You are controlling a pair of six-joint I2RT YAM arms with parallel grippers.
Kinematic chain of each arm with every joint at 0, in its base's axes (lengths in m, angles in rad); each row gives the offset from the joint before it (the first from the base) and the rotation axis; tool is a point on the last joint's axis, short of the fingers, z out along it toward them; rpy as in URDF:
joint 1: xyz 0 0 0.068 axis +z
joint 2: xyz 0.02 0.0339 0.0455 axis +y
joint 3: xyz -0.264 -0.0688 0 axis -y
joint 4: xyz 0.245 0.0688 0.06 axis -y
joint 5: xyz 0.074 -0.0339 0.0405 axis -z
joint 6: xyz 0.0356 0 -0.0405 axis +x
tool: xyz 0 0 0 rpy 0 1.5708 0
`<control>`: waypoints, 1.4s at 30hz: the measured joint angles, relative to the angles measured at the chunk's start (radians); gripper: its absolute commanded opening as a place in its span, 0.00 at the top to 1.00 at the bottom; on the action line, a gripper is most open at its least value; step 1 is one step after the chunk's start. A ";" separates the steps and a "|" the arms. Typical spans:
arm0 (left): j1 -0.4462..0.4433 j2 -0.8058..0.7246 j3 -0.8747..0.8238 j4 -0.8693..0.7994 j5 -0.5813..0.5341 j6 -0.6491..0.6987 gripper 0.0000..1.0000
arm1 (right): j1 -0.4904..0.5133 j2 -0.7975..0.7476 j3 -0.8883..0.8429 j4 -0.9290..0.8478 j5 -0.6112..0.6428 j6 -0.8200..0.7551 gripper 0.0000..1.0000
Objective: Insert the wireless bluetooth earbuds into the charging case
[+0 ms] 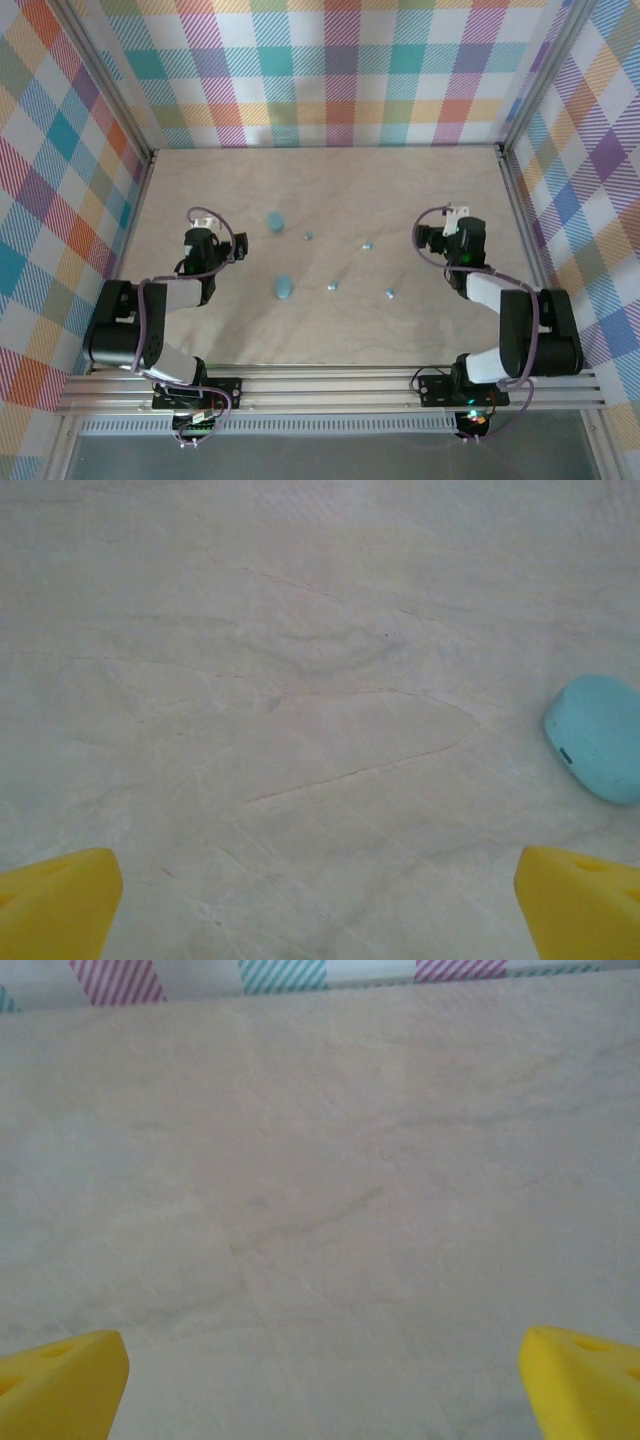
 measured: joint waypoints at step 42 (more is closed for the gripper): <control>-0.615 -0.005 0.298 -0.983 -0.029 -0.446 0.29 | 0.525 -0.024 0.251 -0.697 -0.159 0.501 0.07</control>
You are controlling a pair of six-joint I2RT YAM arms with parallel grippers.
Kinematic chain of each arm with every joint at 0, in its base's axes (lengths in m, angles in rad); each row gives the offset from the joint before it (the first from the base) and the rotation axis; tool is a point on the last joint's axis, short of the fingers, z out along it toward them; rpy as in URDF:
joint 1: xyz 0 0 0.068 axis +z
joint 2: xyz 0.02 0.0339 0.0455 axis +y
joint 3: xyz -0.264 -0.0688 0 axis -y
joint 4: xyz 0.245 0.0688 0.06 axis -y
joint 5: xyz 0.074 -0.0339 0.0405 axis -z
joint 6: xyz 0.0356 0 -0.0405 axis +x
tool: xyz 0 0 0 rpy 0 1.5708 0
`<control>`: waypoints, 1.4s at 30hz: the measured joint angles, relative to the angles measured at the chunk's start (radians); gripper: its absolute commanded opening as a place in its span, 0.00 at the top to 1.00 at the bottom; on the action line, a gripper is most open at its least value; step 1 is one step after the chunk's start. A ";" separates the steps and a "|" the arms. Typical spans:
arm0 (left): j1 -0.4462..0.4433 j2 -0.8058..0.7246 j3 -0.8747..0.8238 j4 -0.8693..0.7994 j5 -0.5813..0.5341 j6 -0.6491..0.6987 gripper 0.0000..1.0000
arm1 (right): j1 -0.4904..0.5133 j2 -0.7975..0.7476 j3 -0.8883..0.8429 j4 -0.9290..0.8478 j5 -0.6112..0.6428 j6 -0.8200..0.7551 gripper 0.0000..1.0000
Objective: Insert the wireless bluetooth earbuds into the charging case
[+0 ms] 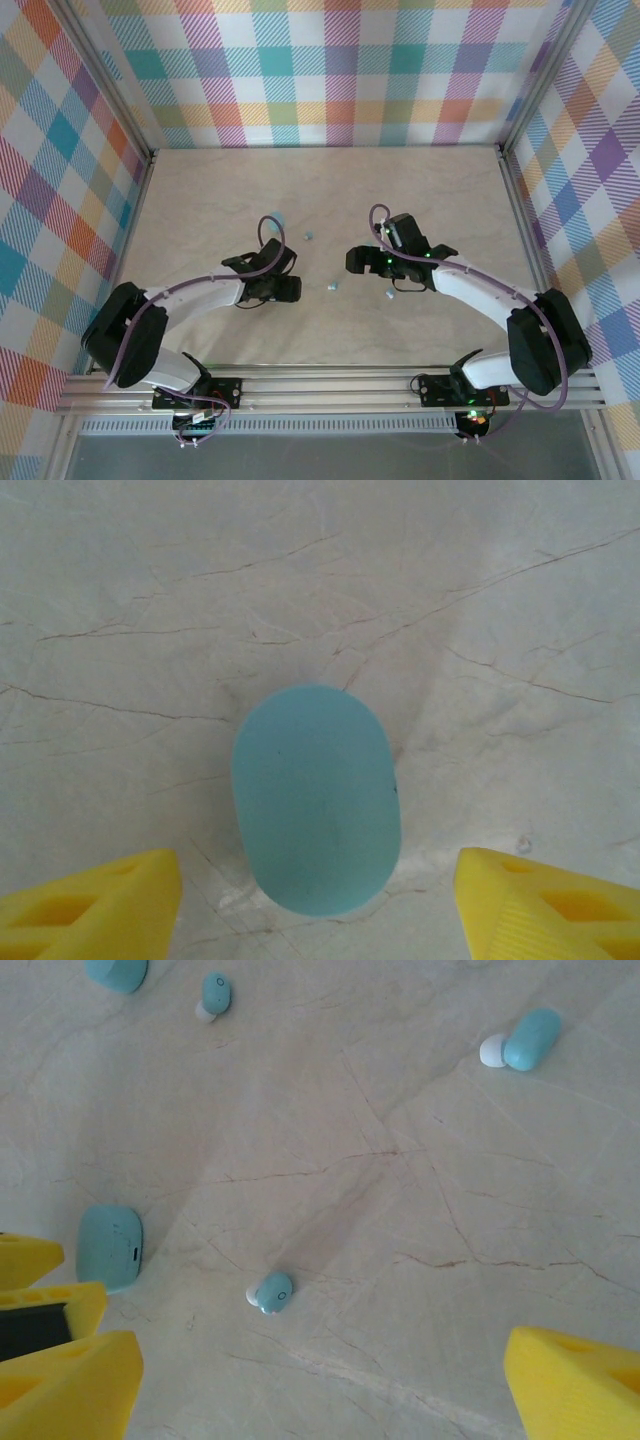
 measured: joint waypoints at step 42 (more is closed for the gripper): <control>-0.020 -0.256 0.032 0.166 0.331 0.479 0.82 | 0.000 0.047 0.302 -0.152 -0.450 0.008 0.17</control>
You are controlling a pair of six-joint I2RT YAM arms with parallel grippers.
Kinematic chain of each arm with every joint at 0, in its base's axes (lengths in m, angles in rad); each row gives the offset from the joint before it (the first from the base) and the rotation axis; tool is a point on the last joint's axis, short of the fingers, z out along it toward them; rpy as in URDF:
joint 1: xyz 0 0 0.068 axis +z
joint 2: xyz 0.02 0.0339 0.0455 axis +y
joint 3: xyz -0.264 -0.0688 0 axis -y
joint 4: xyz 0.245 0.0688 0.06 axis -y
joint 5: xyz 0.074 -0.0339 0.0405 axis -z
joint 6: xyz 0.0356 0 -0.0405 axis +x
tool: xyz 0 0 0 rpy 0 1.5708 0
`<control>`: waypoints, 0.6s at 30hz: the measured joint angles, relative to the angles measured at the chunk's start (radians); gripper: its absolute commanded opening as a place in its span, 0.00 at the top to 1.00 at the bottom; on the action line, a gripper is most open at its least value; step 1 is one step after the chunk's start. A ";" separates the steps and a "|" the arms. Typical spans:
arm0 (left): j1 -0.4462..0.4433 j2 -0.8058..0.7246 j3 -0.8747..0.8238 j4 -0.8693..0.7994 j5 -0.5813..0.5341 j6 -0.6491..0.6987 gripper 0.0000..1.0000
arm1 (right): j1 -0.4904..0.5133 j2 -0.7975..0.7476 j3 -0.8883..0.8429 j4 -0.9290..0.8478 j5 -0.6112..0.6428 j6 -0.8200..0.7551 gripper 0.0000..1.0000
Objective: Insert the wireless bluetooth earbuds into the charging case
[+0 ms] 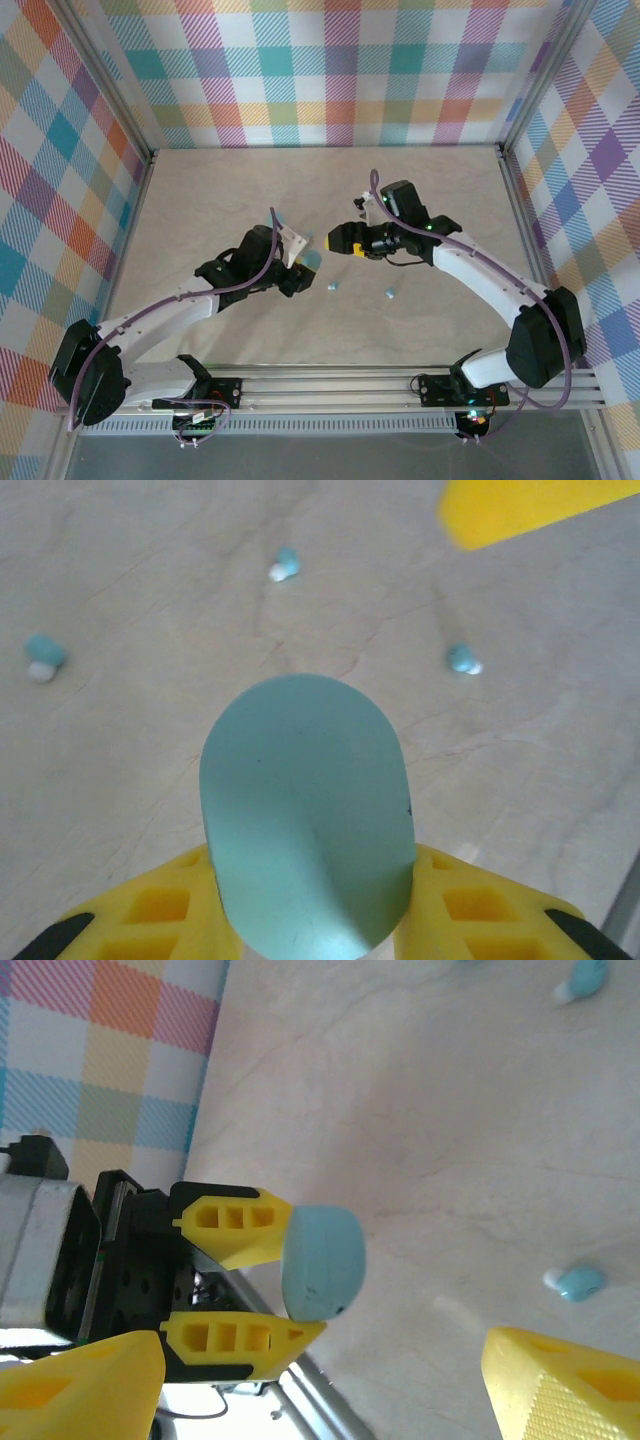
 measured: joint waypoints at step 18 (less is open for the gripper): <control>0.000 -0.059 0.016 0.015 0.174 0.068 0.82 | 0.031 0.073 0.008 -0.016 -0.179 0.067 0.30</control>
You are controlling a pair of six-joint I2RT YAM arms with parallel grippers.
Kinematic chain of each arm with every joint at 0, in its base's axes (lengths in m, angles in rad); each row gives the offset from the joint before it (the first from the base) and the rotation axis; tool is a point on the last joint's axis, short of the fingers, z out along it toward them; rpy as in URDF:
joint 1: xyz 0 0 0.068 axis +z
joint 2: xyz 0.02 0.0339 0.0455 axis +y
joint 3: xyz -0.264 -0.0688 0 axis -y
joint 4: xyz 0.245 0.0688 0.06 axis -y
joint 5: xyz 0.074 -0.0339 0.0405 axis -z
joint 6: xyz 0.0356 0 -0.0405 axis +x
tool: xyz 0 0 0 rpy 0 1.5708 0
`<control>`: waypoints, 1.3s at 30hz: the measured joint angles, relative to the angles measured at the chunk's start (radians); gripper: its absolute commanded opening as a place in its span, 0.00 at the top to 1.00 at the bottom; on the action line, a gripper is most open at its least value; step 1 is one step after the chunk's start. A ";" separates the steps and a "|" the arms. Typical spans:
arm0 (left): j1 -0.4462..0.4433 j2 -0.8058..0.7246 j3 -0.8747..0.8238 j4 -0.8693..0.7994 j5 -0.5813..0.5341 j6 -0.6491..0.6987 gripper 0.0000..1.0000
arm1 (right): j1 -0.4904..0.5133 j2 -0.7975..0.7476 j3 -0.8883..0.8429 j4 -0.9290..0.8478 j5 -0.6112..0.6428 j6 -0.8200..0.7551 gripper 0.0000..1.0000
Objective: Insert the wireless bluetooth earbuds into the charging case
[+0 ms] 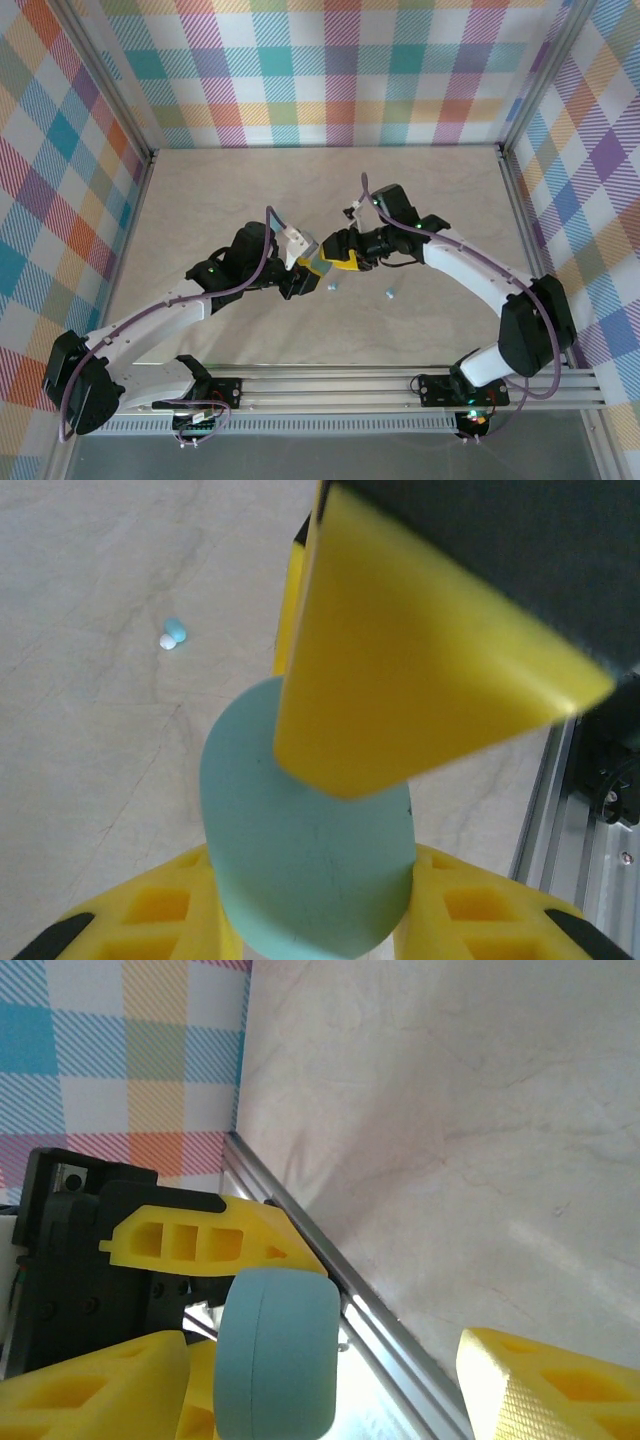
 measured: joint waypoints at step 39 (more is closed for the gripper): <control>0.168 -0.079 0.025 0.140 0.241 -0.504 0.30 | -0.030 0.109 0.221 -0.105 -0.280 -0.214 0.93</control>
